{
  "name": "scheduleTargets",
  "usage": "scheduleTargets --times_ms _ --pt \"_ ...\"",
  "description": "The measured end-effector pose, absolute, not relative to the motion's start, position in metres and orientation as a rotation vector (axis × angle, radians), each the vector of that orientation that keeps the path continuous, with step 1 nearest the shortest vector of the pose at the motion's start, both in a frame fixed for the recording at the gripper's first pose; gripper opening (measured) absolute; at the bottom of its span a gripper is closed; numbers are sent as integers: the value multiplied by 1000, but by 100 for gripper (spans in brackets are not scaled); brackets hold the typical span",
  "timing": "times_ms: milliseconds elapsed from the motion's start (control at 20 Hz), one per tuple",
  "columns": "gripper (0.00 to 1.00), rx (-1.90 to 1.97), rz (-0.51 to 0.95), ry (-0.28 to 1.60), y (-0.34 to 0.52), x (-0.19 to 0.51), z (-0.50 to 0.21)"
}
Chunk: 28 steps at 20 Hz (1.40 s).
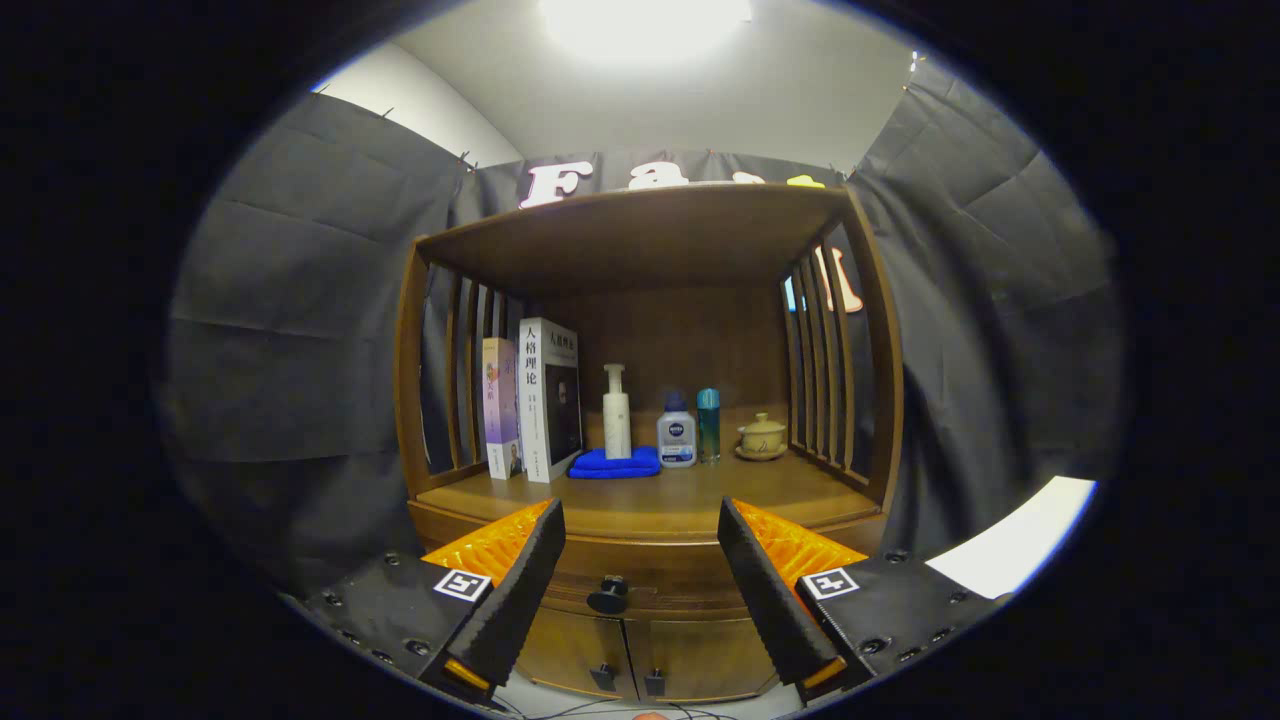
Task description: Pull open the drawer, take out the items inside it, and place them on the countertop above the cabinet.
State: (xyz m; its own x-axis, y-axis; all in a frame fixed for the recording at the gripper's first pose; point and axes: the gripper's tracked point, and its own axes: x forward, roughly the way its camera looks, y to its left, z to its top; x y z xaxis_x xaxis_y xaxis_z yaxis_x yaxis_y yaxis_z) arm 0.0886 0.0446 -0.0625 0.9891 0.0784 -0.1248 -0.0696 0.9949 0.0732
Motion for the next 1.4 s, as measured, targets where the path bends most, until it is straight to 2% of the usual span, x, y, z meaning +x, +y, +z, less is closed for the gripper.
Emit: scheduleTargets --times_ms 700,800,1150,1400 --pt "97 62 103 356 76 133 -175" --pt "94 64 96 391 78 136 -188" --pt "72 84 106 487 92 143 -218" --pt "36 25 104 500 90 140 -217"
